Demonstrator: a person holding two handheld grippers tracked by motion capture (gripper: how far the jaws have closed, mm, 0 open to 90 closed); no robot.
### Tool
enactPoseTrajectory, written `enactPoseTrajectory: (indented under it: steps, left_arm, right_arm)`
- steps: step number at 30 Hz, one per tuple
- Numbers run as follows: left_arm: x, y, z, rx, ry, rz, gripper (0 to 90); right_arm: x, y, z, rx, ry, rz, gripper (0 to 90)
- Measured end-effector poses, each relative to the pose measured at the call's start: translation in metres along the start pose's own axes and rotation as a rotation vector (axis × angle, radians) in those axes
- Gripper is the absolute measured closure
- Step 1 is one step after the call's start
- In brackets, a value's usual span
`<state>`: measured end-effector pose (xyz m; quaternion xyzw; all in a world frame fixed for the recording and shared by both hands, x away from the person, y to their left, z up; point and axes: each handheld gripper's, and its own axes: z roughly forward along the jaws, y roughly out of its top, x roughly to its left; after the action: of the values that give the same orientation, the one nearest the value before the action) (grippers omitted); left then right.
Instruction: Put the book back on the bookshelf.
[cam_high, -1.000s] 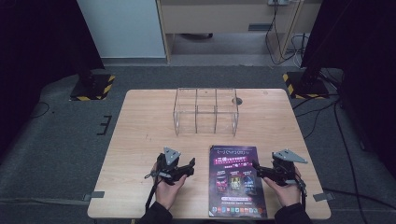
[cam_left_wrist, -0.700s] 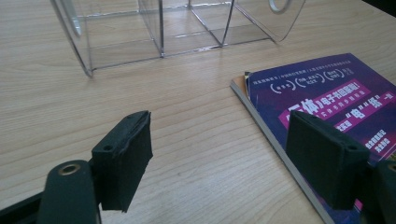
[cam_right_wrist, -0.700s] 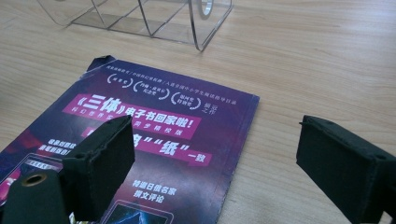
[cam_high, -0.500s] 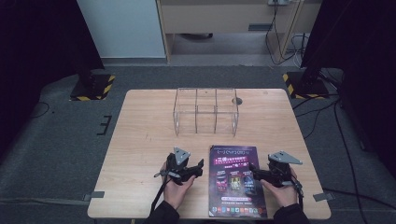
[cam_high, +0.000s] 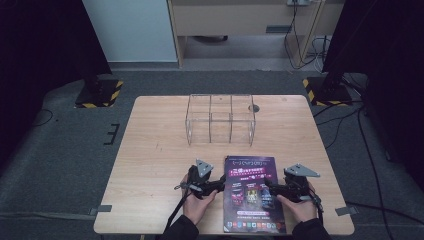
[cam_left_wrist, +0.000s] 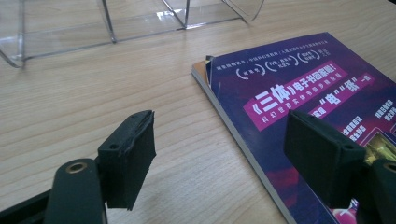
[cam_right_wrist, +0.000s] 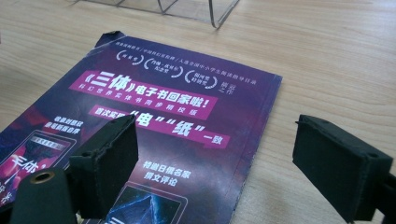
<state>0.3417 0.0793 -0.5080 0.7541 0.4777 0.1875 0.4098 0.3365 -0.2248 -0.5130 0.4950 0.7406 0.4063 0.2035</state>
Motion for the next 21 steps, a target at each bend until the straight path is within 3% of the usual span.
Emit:
enactPoseTrajectory:
  steps: [21]
  left_arm:
    - [-0.015,-0.009,0.026,0.062,-0.031,-0.006,30.5]
  right_arm:
    - [0.006,-0.009,0.010,0.061,0.030,-0.023,16.2]
